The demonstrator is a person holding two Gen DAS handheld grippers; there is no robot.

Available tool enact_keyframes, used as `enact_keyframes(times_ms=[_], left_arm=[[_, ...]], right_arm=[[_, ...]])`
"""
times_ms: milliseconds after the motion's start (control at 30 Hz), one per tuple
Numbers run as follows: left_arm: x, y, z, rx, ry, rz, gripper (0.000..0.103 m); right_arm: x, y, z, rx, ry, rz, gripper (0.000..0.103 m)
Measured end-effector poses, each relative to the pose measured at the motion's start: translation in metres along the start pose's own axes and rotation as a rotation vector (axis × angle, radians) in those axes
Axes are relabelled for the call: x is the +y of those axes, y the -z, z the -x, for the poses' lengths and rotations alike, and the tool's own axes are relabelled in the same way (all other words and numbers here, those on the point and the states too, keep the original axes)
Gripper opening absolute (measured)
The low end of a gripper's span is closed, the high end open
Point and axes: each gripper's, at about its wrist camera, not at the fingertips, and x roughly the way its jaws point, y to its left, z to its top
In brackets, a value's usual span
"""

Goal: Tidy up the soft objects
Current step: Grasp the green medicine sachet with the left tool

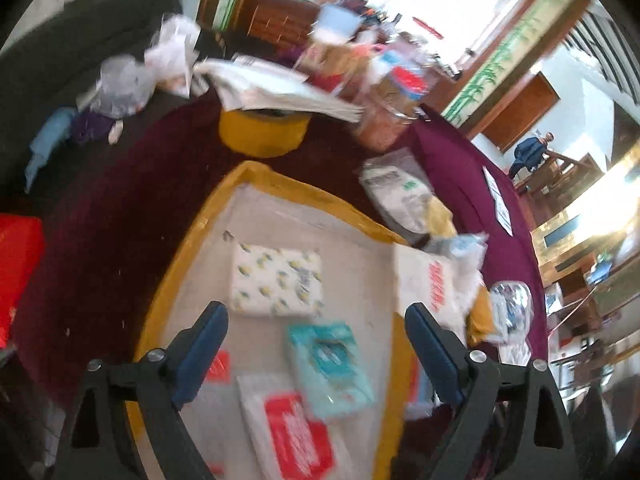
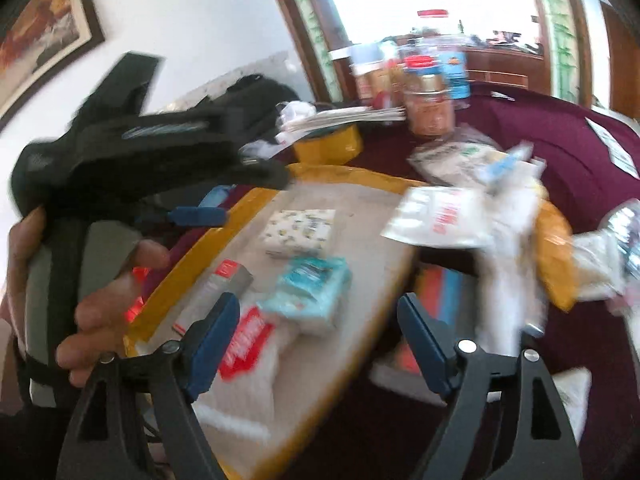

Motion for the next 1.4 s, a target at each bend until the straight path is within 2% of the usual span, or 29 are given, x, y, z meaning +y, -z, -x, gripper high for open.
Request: enact_keyframes(times_ms=[133,233,367,500,600,700,900,967,1033,1067,1133,1200,1233,1267,1300,1400], left_arm=[[-0.046,0.042,0.015,-0.015,0.053,-0.078,0.096],[-0.079,0.068,0.008,0.018,0.087,-0.14,0.096],[-0.122,0.093,-0.018,0.08,0.078,-0.236,0.096],[-0.147,0.103,-0.036,0.11,0.071,-0.286,0.096],[-0.156,0.109,-0.043,0.115,0.034,-0.323,0.096],[-0.154,0.114,-0.047,0.111,0.021,-0.319,0.095],[-0.161,0.129,-0.056,0.132,0.036,-0.374,0.093],[-0.164,0.132,-0.064,0.165,0.045,-0.377,0.088],[-0.165,0.134,-0.071,0.186,0.046,-0.371,0.087],[-0.166,0.134,-0.075,0.199,0.048,-0.37,0.087],[-0.168,0.136,-0.08,0.209,0.045,-0.38,0.087],[-0.172,0.137,-0.087,0.208,0.025,-0.394,0.086],[-0.173,0.137,-0.091,0.216,0.018,-0.39,0.086],[-0.174,0.137,-0.094,0.224,0.023,-0.387,0.086],[-0.175,0.138,-0.099,0.227,0.021,-0.394,0.086],[-0.182,0.139,-0.104,0.196,-0.026,-0.437,0.086]], right_arm=[[-0.047,0.023,0.037,-0.017,0.081,-0.109,0.083],[-0.089,0.041,0.057,-0.005,0.168,-0.196,0.083],[-0.134,0.06,0.077,0.009,0.286,-0.286,0.082],[-0.162,0.063,0.077,0.039,0.387,-0.287,0.082],[-0.175,0.053,0.071,0.048,0.397,-0.277,0.082],[-0.185,0.039,0.06,0.073,0.388,-0.254,0.082],[-0.192,0.019,0.028,0.144,0.4,-0.194,0.082],[-0.192,0.015,0.023,0.16,0.495,-0.122,0.082],[-0.203,0.015,0.02,0.176,0.513,-0.13,0.082],[-0.208,0.016,0.019,0.178,0.499,-0.146,0.083],[-0.212,0.016,0.018,0.177,0.537,-0.118,0.088],[-0.212,0.015,0.016,0.176,0.558,-0.087,0.103],[-0.217,0.015,0.015,0.172,0.565,-0.088,0.102],[-0.225,0.014,0.016,0.162,0.529,-0.11,0.103],[-0.228,0.014,0.018,0.161,0.545,-0.118,0.103],[-0.232,0.016,0.022,0.149,0.545,-0.129,0.103]])
